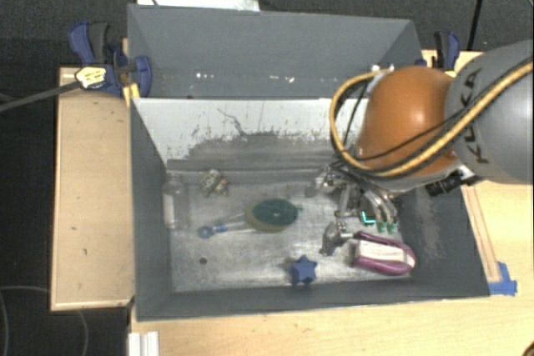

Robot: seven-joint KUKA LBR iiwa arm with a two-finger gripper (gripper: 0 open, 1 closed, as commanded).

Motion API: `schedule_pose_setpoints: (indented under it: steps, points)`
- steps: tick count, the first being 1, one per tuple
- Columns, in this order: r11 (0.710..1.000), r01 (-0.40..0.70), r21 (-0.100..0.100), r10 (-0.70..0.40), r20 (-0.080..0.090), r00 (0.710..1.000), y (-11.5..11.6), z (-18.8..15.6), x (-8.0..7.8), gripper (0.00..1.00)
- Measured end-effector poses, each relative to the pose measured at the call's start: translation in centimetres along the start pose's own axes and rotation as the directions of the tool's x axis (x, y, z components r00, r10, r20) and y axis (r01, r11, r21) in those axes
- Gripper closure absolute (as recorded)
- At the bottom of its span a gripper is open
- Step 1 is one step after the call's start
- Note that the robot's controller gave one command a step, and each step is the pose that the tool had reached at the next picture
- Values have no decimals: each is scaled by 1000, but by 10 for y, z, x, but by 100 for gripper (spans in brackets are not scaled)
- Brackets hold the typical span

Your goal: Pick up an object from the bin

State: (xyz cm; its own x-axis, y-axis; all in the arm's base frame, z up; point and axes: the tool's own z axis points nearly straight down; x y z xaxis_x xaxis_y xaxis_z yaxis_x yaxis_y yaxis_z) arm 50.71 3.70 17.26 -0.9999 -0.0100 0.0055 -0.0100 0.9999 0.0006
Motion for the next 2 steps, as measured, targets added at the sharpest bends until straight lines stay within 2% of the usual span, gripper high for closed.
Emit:
schedule_pose_setpoints:
  steps: [1,2]
  points:
    - [1000,25,0,-25,12,1000,16,102,-48,0]
    - [937,349,2,-349,4,937,31,51,-11,0]
